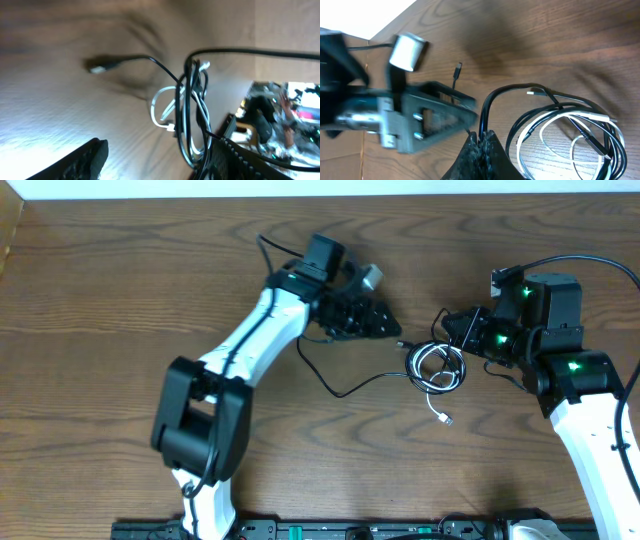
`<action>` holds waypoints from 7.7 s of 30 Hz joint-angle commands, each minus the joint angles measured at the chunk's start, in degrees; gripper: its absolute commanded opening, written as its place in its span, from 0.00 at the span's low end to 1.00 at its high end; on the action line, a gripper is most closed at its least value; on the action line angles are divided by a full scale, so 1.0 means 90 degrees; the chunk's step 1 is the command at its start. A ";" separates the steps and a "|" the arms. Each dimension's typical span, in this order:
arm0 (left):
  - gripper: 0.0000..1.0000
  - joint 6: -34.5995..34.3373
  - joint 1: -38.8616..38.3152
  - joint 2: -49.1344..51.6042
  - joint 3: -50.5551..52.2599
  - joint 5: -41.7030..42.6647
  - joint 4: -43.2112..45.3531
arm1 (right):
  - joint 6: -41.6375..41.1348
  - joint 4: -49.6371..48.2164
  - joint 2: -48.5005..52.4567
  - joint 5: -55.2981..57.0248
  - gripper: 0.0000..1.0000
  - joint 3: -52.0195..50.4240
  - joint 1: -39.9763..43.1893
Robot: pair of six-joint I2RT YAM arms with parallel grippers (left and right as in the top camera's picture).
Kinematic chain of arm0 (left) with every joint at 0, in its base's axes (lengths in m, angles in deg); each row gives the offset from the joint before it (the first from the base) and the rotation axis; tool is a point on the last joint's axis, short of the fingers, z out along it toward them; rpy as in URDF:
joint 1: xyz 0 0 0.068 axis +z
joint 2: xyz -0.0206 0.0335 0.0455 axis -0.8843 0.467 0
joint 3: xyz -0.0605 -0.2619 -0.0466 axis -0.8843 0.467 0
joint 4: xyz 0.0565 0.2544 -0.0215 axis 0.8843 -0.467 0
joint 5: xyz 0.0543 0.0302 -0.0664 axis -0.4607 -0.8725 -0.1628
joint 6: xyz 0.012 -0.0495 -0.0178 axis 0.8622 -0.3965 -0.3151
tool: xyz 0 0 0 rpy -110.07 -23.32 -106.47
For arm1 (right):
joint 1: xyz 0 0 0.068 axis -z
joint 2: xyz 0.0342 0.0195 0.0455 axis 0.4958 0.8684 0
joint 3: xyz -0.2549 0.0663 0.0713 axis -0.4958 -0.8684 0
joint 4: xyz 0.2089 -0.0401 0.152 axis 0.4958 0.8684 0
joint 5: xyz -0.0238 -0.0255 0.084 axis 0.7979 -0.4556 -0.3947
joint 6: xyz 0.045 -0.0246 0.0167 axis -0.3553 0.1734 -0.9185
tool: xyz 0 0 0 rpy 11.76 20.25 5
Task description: Untangle cables
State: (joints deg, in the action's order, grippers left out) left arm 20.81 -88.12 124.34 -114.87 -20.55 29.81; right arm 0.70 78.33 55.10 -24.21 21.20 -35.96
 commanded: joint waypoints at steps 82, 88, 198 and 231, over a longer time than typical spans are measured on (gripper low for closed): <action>0.07 -0.1617 0.0073 -0.2113 -0.0153 -0.2489 -0.0367 | -0.2698 -0.4296 0.2025 -0.1926 0.45 0.0104 -0.0607; 0.08 -0.1634 0.0073 -0.2113 -0.0153 -0.2484 -0.0226 | -0.3011 -0.4522 0.2424 -0.1770 0.47 0.0104 -0.0964; 0.07 -0.3694 0.1472 -0.2125 -0.0158 0.1088 0.2715 | 0.2059 -0.0090 0.2205 -0.2106 0.80 0.1095 -0.0087; 0.08 -0.4653 0.1469 -0.2125 -0.0158 -0.0036 0.1741 | -0.1673 -0.3599 0.3740 -0.0529 0.52 0.1093 -0.1904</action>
State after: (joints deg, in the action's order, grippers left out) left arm -20.19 -75.29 106.37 -114.98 -20.96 45.50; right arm -12.89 47.14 87.23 -29.93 30.67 -52.84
